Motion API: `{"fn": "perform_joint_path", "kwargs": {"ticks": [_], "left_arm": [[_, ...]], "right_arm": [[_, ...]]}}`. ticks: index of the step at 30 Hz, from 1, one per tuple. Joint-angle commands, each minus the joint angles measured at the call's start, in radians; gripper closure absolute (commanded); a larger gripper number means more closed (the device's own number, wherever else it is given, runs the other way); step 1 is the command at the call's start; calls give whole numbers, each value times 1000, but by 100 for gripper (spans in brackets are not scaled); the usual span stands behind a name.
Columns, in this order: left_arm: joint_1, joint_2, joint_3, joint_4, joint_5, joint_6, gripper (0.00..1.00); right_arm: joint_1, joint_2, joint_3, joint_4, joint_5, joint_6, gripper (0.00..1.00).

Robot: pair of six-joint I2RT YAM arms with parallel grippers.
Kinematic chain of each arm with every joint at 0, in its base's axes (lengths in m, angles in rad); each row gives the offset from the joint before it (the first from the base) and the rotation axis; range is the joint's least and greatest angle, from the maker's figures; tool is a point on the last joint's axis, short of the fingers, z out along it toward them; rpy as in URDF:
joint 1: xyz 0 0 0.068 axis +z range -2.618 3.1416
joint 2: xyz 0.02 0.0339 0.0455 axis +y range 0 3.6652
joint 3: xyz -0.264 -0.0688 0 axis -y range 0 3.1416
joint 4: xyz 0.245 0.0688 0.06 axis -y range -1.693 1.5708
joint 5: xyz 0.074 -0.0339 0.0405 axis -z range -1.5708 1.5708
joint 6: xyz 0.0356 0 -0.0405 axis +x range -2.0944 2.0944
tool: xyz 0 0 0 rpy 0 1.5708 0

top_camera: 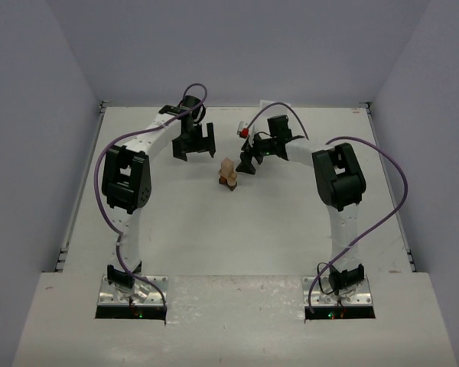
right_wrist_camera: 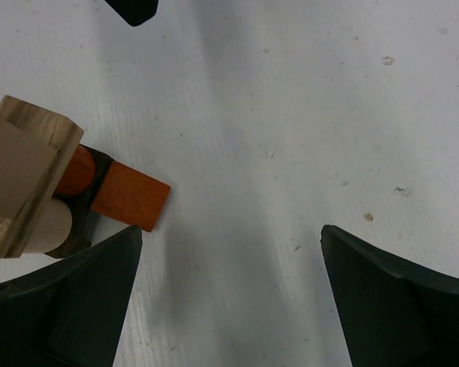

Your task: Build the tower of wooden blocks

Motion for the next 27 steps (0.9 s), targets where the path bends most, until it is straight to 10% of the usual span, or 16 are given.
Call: {"fn": "perform_joint_path", "kwargs": {"ticks": [1, 27], "left_arm": [[-7, -74, -3, 24, -6, 20, 0], [-7, -65, -13, 32, -6, 27, 0]], "right_arm": [[23, 21, 36, 30, 14, -20, 1], [35, 61, 43, 85, -75, 87, 1]]}}
